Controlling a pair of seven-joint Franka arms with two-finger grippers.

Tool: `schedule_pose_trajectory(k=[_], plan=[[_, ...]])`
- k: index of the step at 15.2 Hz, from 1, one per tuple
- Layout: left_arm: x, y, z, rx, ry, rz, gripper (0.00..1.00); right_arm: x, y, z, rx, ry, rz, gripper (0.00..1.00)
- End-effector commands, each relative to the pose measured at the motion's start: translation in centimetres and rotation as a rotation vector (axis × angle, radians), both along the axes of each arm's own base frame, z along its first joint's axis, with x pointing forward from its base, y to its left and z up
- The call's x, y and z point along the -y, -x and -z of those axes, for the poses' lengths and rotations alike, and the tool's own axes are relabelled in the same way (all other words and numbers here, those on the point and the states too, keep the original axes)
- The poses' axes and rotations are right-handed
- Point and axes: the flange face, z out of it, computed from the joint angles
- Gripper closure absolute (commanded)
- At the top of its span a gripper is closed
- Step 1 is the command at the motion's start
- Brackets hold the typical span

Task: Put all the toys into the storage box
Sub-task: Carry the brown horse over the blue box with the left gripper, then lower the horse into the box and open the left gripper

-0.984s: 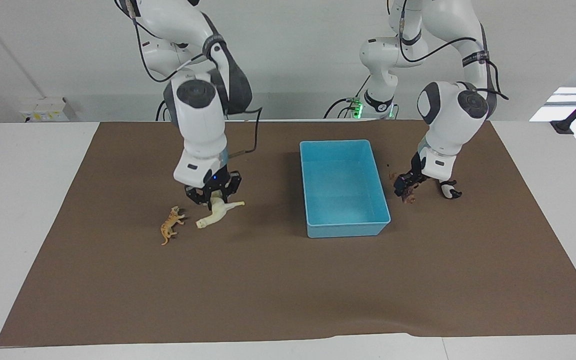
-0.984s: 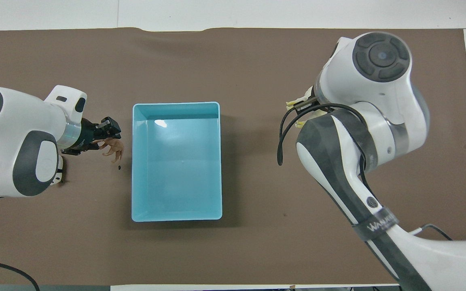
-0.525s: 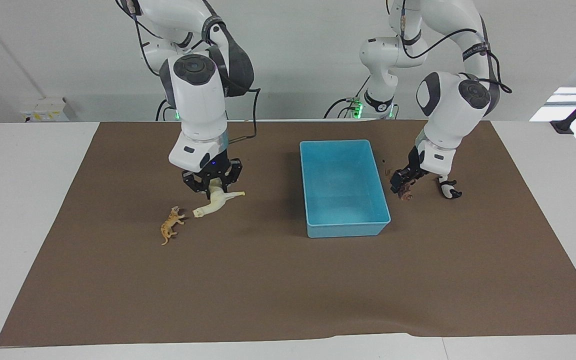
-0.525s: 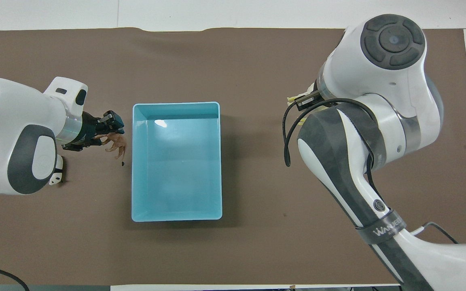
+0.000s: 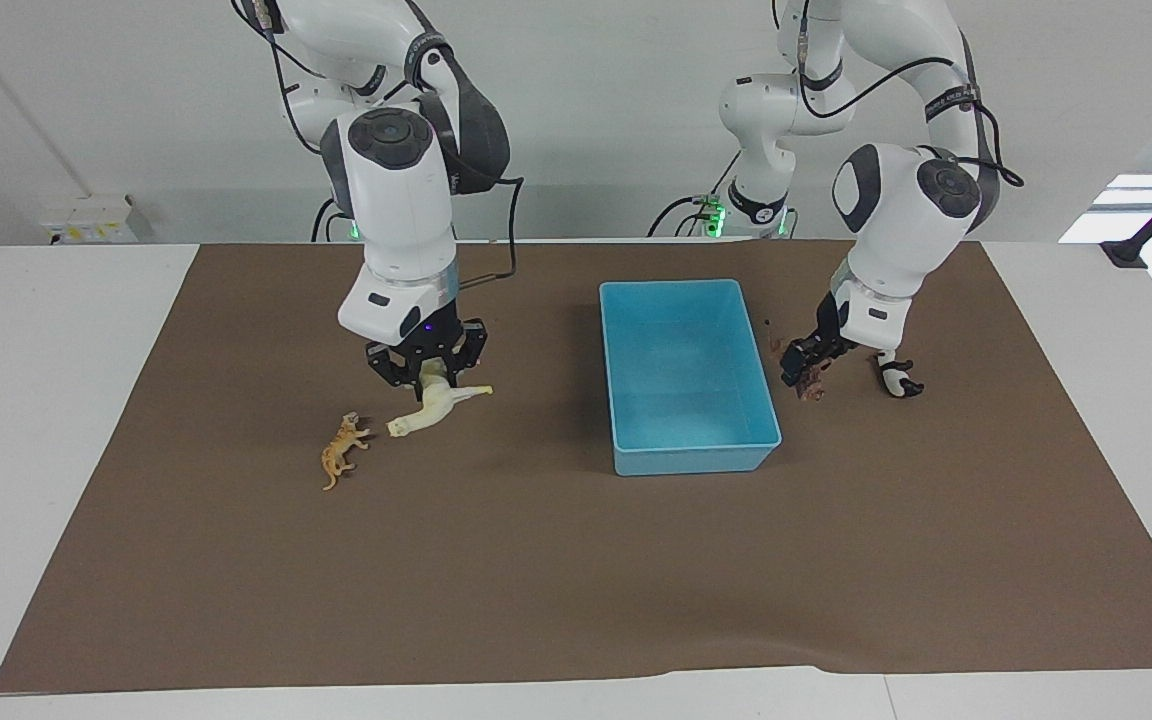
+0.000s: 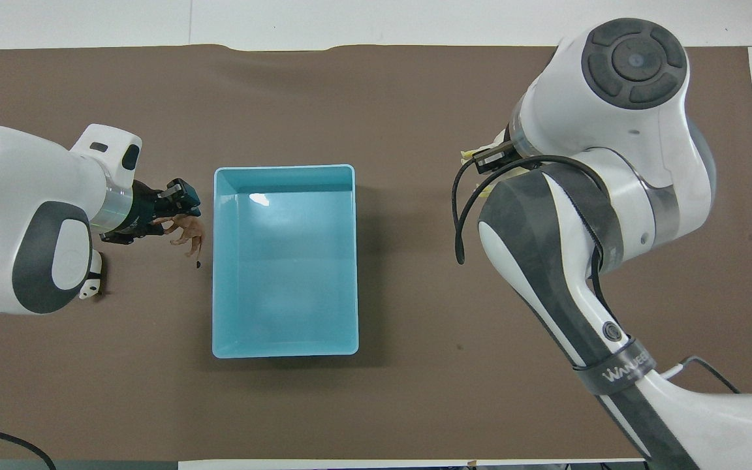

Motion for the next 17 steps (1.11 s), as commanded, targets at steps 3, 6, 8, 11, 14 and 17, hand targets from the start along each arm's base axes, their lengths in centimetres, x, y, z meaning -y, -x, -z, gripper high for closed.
schedule_pose_trajectory(k=[3,6,8,11,14,17], plan=[[17.1,3.7,-5.0,0.044,0.076,-0.166,0.8,-9.6,2.9,-2.6,0.003,-0.101,0.202,1.0],[17.2,3.8,-4.8,0.043,0.075,-0.165,0.8,-12.5,4.2,-3.3,0.008,-0.129,0.265,1.0],[17.1,3.9,-4.6,0.041,0.073,-0.166,0.8,-15.3,5.5,-2.7,0.001,-0.127,0.251,1.0],[17.0,3.9,-4.5,0.04,0.072,-0.166,0.79,-10.2,2.5,-2.8,0.004,-0.092,0.172,1.0],[16.8,3.9,-4.3,0.037,0.069,-0.164,0.79,-1.6,-2.8,-3.1,0.04,-0.077,0.096,1.0],[16.6,3.8,-4.2,0.036,0.068,-0.167,0.79,3.0,-4.7,-3.1,0.06,-0.063,0.07,1.0]])
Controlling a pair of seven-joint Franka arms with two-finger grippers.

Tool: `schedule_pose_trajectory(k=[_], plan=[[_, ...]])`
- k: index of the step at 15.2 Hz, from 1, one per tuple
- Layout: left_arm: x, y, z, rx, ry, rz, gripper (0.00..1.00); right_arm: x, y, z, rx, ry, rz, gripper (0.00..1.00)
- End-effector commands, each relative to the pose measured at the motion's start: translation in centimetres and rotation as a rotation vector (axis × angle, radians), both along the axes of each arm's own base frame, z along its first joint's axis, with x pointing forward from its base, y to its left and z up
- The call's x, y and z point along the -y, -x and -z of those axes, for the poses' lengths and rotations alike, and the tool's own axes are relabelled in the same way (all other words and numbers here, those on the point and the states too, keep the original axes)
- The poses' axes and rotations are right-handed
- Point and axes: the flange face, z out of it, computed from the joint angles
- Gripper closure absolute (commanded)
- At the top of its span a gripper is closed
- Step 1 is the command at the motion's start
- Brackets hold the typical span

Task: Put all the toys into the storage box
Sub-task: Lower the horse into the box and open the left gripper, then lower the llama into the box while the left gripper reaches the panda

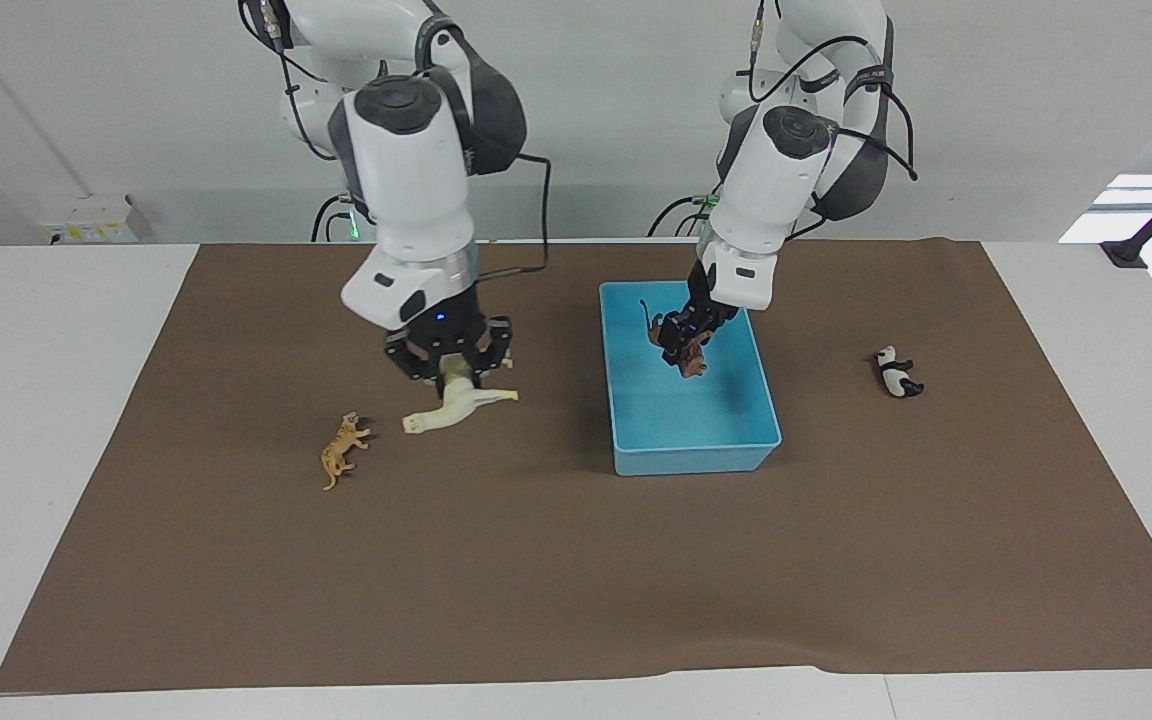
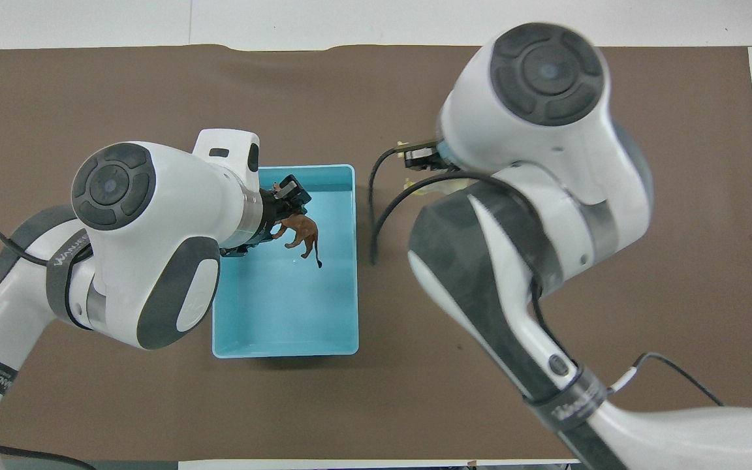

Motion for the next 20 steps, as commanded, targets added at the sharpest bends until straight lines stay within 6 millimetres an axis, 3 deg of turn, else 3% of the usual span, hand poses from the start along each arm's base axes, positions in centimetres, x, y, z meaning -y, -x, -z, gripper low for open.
schedule_pose_trajectory(k=[1,3,4,5,7,11,14,17,18,20], plan=[[-0.4,0.0,0.1,0.007,-0.003,0.009,0.79,2.7,-1.8,-0.4,0.021,-0.004,-0.02,1.0],[-0.8,0.0,0.5,0.001,-0.007,0.009,0.78,5.4,-2.6,-0.5,0.036,-0.004,-0.027,1.0],[-0.8,0.0,0.7,-0.001,-0.007,0.009,0.76,5.8,-2.7,-0.6,0.036,-0.005,-0.035,1.0],[-0.8,0.0,0.9,0.001,-0.007,0.008,0.61,5.9,-2.7,-0.6,0.036,-0.004,-0.037,1.0],[-1.0,0.1,1.3,-0.001,-0.01,0.004,0.0,5.4,-2.6,-0.5,0.033,-0.004,-0.041,1.0],[-1.7,-0.1,0.5,-0.005,-0.022,0.001,0.0,5.6,-2.6,-0.6,0.036,-0.006,-0.04,1.0],[-5.3,-1.4,-1.9,-0.012,-0.075,0.008,0.0,5.0,-2.5,-0.6,0.036,-0.005,-0.046,1.0],[-11.5,-3.0,-1.9,-0.021,-0.123,0.163,0.0,4.2,-2.3,-0.6,0.032,-0.012,-0.04,1.0],[-15.1,-3.7,-1.8,-0.014,-0.128,0.212,0.0,2.6,-1.9,-0.6,0.032,-0.02,-0.021,1.0],[-21.9,-4.6,-0.9,0.0,-0.137,0.326,0.0,-4.4,0.4,-0.7,0.03,-0.051,0.062,1.0]])
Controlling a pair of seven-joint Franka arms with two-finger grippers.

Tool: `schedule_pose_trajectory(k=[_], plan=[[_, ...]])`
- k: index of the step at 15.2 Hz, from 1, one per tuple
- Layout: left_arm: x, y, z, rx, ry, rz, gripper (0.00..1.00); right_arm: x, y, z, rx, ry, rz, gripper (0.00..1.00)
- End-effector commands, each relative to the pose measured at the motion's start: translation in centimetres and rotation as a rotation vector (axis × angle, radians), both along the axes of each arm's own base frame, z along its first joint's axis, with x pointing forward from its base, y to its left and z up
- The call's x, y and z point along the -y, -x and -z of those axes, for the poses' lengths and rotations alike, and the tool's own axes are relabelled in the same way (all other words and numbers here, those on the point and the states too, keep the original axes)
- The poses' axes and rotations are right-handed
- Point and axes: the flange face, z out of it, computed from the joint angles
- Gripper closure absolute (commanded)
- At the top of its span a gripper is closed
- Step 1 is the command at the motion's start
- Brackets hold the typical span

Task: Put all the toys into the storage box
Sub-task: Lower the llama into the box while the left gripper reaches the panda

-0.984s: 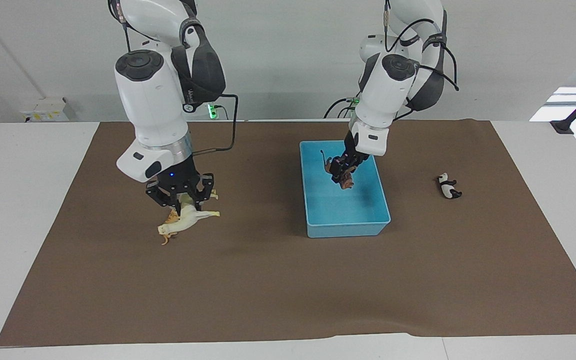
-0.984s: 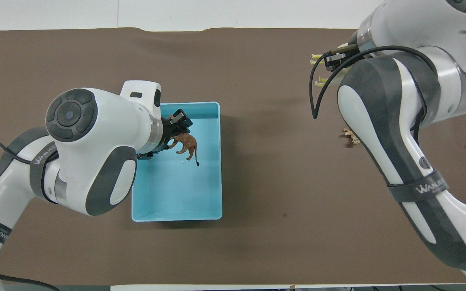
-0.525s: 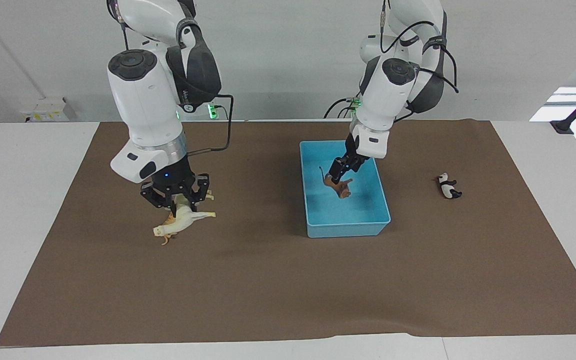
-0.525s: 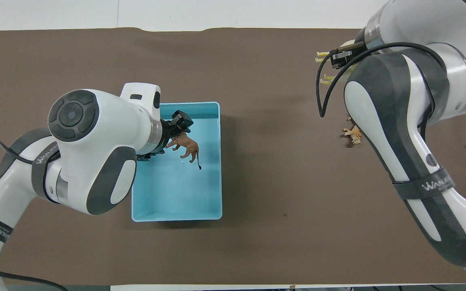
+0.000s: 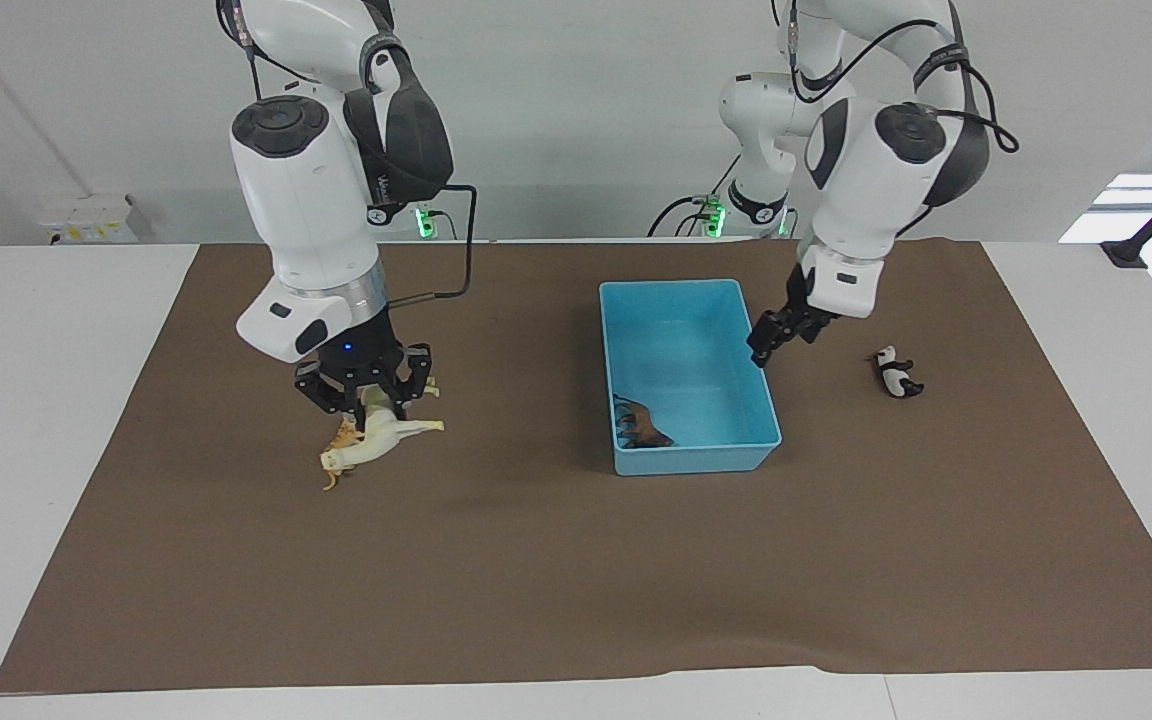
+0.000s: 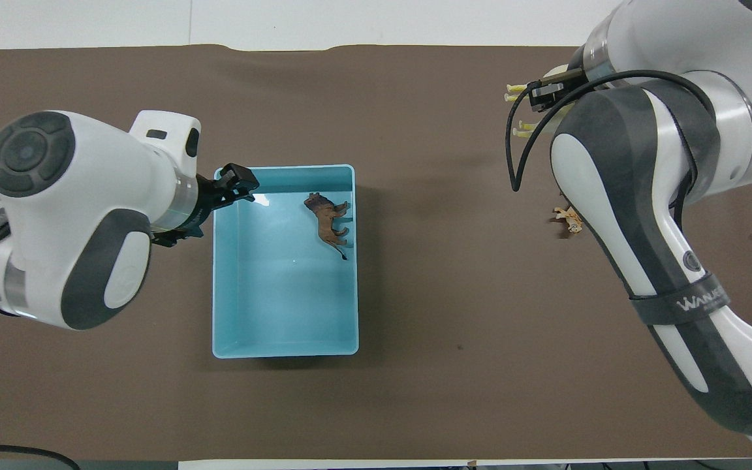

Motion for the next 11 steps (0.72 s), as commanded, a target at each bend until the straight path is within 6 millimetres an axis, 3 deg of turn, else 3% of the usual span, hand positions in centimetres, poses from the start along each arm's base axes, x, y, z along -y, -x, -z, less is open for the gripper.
schedule_pose_trajectory(k=[1,2,4,7,9,11], plan=[[-8.6,-0.2,1.0,0.005,-0.021,0.172,0.0,-10.3,3.3,-0.2,0.0,-0.05,0.091,1.0],[-10.9,-0.3,1.6,0.02,-0.025,0.217,0.0,-13.0,4.4,0.0,-0.004,-0.059,0.115,1.0],[-15.1,-0.2,4.7,0.057,-0.062,0.318,0.0,-17.5,6.2,1.1,-0.019,-0.07,0.148,1.0],[-19.2,0.2,9.3,0.078,-0.138,0.482,0.0,-25.4,8.7,3.6,-0.008,-0.066,0.175,1.0],[-21.0,-0.1,11.6,0.087,-0.145,0.513,0.0,-30.9,10.2,8.3,0.012,-0.022,0.172,1.0],[-22.4,0.7,13.0,0.1,-0.153,0.487,0.0,-34.4,11.5,12.6,0.028,-0.015,0.166,1.0]])
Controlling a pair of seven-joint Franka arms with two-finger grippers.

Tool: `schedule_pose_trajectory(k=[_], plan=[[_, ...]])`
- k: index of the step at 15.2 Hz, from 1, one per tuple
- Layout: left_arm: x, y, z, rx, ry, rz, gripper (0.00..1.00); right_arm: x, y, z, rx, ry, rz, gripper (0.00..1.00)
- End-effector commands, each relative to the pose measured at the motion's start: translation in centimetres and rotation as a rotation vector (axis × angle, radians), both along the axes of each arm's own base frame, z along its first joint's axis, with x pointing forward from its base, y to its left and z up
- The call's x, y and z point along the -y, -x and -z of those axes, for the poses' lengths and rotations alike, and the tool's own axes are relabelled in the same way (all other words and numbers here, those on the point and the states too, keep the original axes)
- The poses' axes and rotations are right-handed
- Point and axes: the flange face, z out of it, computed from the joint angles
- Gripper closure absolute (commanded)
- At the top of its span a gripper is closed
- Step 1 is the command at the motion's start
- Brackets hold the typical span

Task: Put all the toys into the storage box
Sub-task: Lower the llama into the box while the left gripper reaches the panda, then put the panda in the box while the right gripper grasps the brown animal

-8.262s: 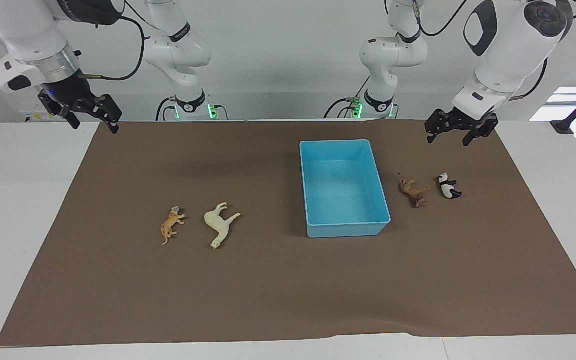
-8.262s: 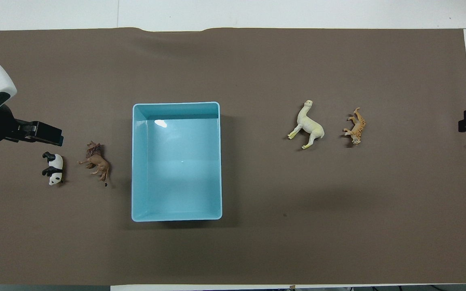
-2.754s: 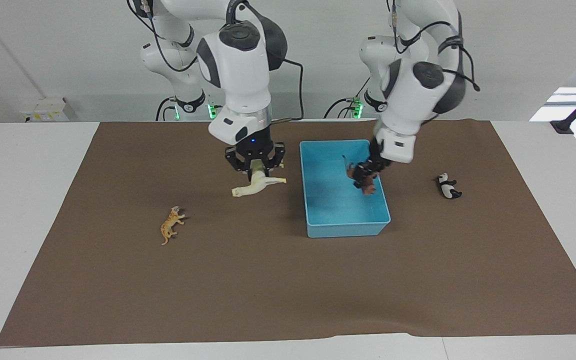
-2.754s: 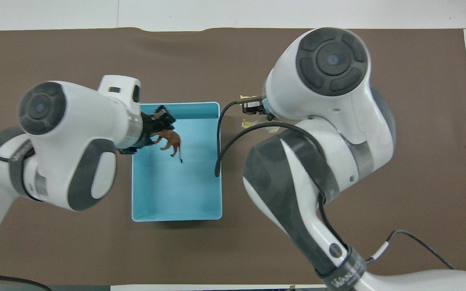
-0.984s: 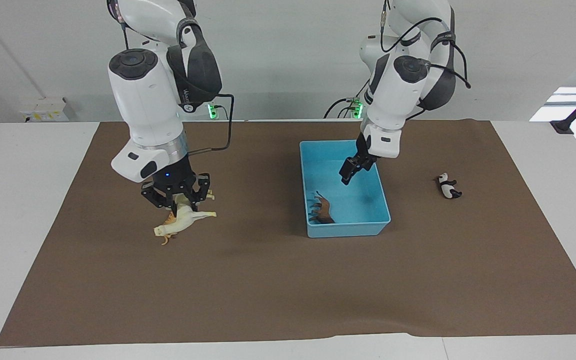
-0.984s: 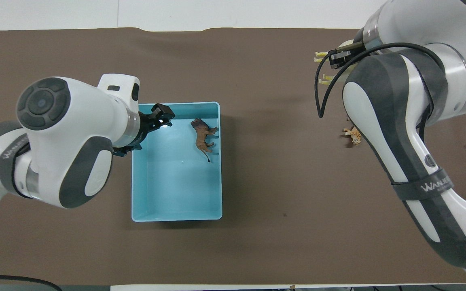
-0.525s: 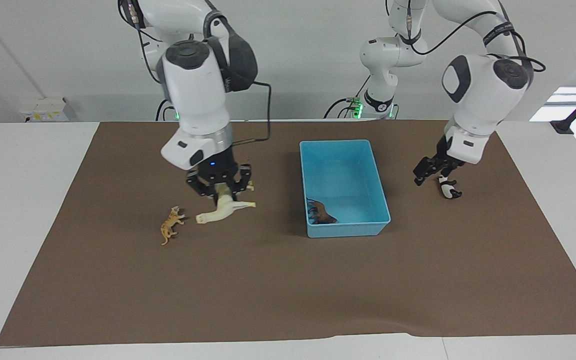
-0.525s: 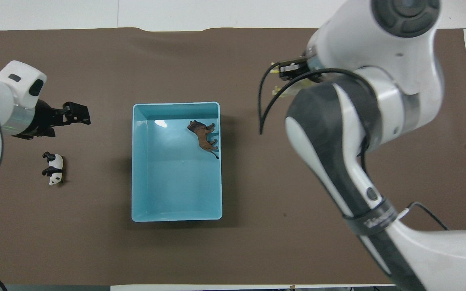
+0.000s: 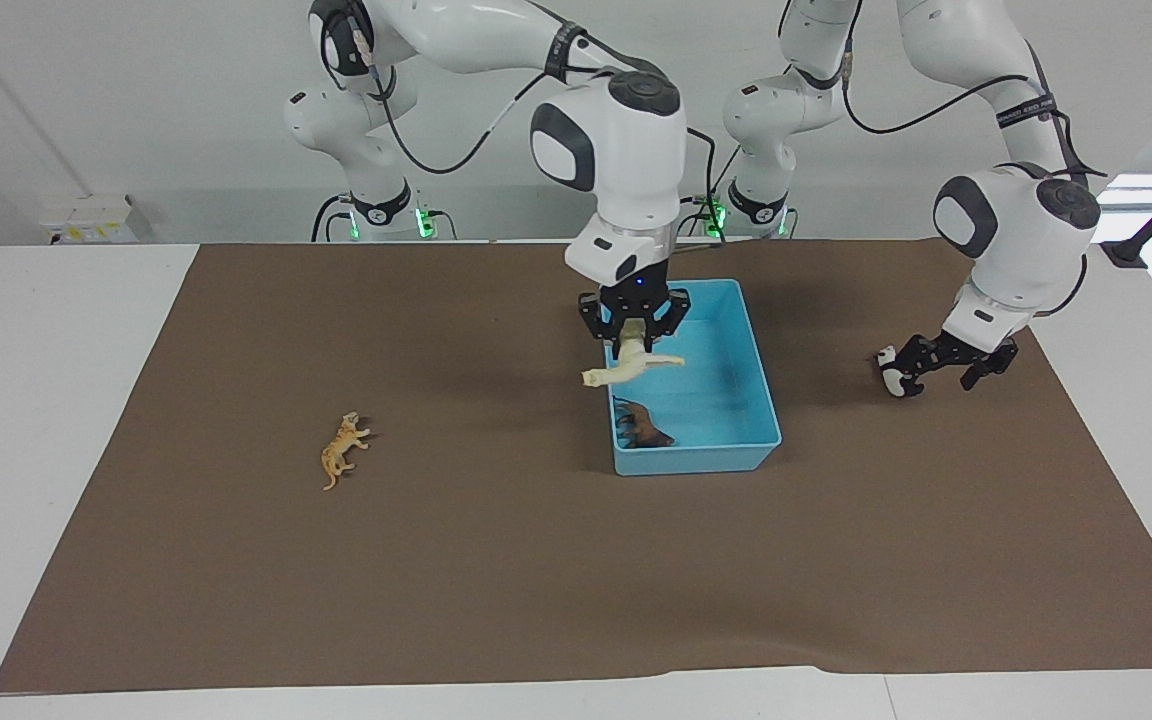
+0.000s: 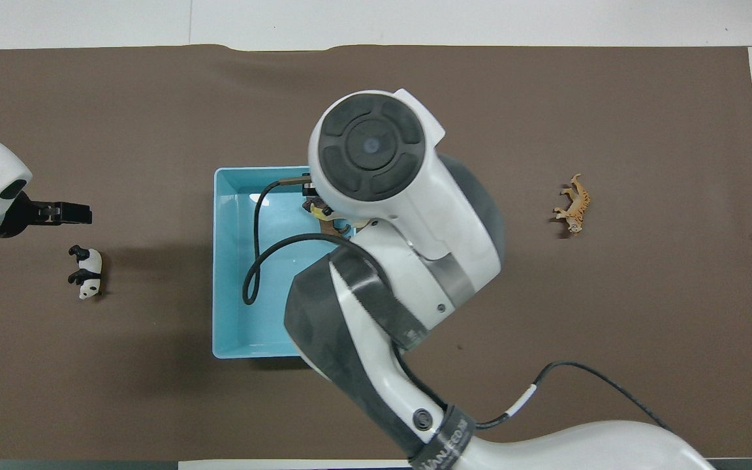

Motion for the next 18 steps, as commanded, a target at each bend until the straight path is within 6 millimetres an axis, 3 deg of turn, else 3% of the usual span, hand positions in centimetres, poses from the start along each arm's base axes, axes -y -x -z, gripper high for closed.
schedule_pose_trajectory(k=[1,3,5,6,7,10,11,12,14,16,18], plan=[[-1.0,1.2,2.1,0.027,-0.021,0.016,0.0,-4.9,0.5,5.7,0.037,0.01,-0.003,1.0],[-0.7,1.9,3.4,0.026,-0.02,0.019,0.0,-6.5,1.4,8.4,0.033,0.013,-0.021,1.0],[-0.7,2.8,4.6,0.001,-0.015,0.016,0.0,-7.1,2.1,9.4,0.042,0.004,-0.036,1.0],[-0.6,3.1,5.1,-0.01,-0.013,0.016,0.0,-7.0,2.2,9.4,0.041,0.015,-0.037,0.27],[-0.4,3.5,5.7,-0.02,-0.01,0.017,0.0,-6.8,2.3,9.5,0.03,0.038,-0.034,0.0],[-0.4,4.1,7.2,-0.041,-0.004,0.019,0.0,-5.7,1.6,8.1,0.008,0.067,-0.007,0.0],[-0.4,4.1,7.4,-0.041,-0.004,0.019,0.08,-4.9,1.4,6.9,0.002,0.074,0.006,0.0],[-0.4,4.0,7.5,-0.042,-0.003,0.016,0.28,-2.9,0.4,4.0,0.001,0.071,0.035,0.0],[-0.4,3.8,7.4,-0.039,-0.003,0.014,0.68,3.5,-2.6,-2.5,-0.006,0.041,0.109,0.0],[-0.3,3.3,6.8,-0.03,-0.005,0.017,0.91,11.0,-4.7,-9.0,-0.019,-0.008,0.114,0.0],[0.0,2.3,5.9,-0.031,-0.003,0.022,1.0,19.1,-7.1,-11.3,-0.048,0.016,0.146,0.0]])
